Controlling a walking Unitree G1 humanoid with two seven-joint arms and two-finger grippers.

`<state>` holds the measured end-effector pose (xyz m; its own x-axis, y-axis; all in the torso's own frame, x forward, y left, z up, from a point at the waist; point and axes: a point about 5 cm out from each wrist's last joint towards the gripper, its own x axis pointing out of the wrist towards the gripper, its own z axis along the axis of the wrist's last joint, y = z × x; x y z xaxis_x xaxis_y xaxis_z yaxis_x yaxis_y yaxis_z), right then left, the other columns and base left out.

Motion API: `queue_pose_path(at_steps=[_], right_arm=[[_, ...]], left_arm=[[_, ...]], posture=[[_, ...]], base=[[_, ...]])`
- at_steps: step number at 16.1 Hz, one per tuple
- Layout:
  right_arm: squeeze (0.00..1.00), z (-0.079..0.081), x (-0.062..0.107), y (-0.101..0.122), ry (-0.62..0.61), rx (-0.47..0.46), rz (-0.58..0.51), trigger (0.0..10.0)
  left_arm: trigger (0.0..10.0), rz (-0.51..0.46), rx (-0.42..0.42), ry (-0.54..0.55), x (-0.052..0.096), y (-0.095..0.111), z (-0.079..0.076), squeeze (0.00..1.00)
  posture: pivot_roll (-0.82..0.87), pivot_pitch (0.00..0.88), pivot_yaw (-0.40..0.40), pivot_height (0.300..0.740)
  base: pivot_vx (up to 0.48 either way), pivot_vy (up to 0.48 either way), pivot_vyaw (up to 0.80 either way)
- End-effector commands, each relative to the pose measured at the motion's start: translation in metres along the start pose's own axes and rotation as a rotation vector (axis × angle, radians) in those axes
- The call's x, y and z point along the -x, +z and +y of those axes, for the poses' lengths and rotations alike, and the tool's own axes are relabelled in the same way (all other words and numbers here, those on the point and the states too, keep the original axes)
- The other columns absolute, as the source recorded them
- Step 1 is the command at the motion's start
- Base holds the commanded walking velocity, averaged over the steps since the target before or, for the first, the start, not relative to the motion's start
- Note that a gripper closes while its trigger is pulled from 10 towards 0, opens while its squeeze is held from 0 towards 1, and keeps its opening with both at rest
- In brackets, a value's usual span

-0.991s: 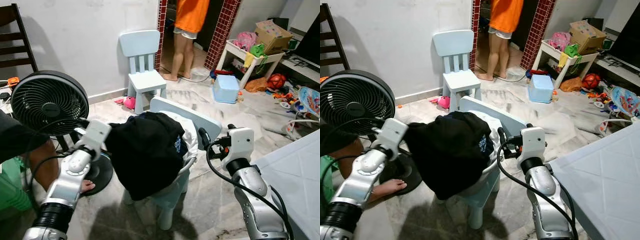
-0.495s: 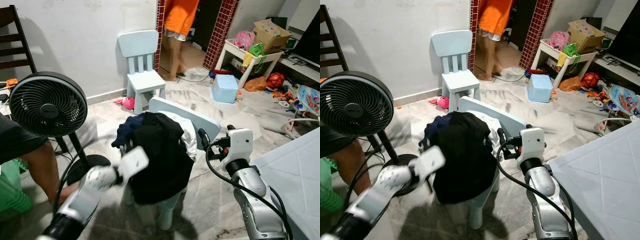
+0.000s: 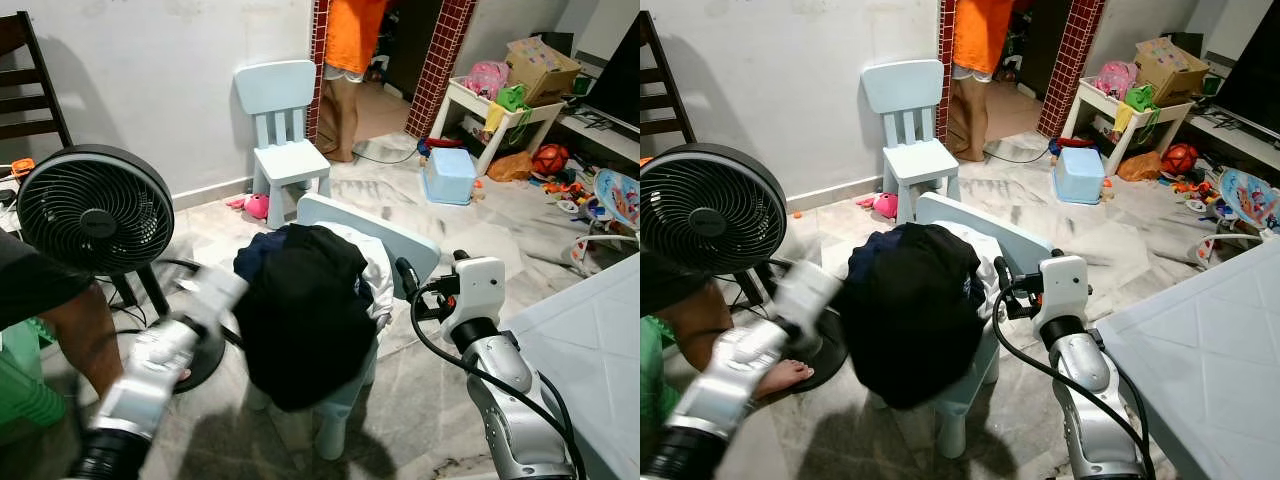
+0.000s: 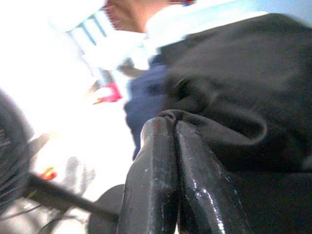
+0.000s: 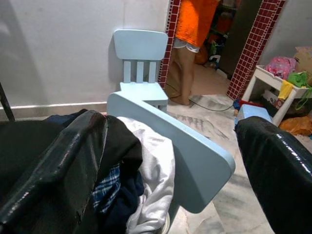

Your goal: Hang hanger

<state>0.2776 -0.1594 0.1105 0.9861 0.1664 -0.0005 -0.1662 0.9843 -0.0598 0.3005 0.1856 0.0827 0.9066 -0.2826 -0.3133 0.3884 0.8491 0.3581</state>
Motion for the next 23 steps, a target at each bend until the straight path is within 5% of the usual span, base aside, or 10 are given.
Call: queue_pose_path(at_steps=[1, 11, 15, 20, 23], right_arm=[[0.0, -0.002, -0.003, -0.001, -0.001, 0.006, 0.005, 10.0], [0.0, -0.002, -0.003, 0.002, 0.003, 0.009, -0.013, 10.0], [0.0, -0.002, -0.007, 0.008, -0.004, -0.02, -0.056, 10.0], [0.0, -0.001, -0.014, 0.014, -0.004, -0.037, -0.084, 10.0], [0.0, -0.001, -0.014, 0.01, -0.005, -0.052, -0.072, 10.0]], left_arm=[[0.0, -0.006, -0.003, -0.01, -0.005, 0.005, 0.0, 0.0], [0.0, -0.145, 0.034, 0.014, -0.011, 0.028, -0.014, 0.0], [0.0, -0.248, 0.114, 0.144, 0.0, 0.035, -0.011, 0.0], [0.0, -0.205, 0.111, 0.165, 0.003, 0.025, -0.003, 0.0], [0.0, -0.102, 0.066, 0.052, 0.001, 0.017, -0.002, 0.0]], posture=[[-0.06, 0.0, -0.083, 0.74], [-0.06, 0.0, -0.078, 0.74], [-0.05, 0.0, -0.068, 0.74], [-0.03, 0.0, -0.078, 0.74], [-0.02, 0.0, -0.083, 0.74]], base=[[0.0, 0.0, 0.0], [0.0, 0.0, 0.0], [0.0, 0.0, 0.0], [0.0, 0.0, 0.0], [0.0, 0.0, 0.0]])
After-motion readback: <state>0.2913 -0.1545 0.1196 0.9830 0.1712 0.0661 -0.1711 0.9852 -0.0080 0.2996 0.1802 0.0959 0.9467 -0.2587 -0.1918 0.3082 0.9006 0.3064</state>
